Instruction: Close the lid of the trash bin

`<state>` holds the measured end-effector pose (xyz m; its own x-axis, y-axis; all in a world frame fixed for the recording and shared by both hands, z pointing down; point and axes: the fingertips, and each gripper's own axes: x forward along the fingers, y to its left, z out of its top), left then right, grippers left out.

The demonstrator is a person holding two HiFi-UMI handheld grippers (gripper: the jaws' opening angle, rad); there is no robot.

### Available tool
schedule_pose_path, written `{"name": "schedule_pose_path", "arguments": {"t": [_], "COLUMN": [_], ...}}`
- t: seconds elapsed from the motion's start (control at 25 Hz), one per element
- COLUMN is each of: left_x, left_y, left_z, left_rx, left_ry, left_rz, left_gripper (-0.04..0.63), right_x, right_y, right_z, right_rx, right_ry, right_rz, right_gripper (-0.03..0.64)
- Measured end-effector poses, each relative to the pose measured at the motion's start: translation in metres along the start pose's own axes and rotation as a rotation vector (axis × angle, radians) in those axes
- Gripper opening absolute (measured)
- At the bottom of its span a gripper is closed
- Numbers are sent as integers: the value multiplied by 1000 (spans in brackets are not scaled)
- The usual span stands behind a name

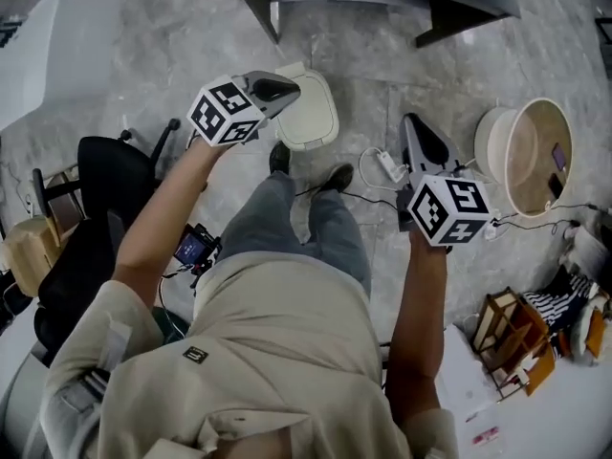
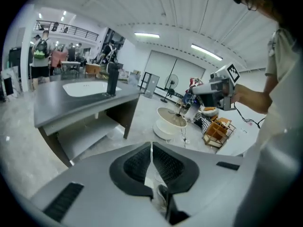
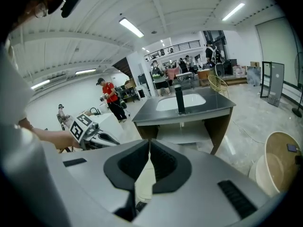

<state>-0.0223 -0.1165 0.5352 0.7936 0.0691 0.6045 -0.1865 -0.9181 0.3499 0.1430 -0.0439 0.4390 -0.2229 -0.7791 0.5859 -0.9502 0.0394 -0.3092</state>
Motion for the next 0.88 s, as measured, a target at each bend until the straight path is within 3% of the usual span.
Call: {"name": "schedule_pose_path", "arguments": {"t": [0.52, 0.88], "left_x": [-192, -275], "left_y": [-55, -130], "left_z": [129, 184], "left_rx": [129, 300], "left_ry": [-325, -461], "left_rz": [169, 215], "left_gripper": [17, 17], "right_x": [-81, -154], "right_y": [70, 120], "right_z": [107, 135], "right_rx": [-146, -314], "right_ry": [-147, -219], "right_rz": [75, 97], "right_gripper": [25, 23]}}
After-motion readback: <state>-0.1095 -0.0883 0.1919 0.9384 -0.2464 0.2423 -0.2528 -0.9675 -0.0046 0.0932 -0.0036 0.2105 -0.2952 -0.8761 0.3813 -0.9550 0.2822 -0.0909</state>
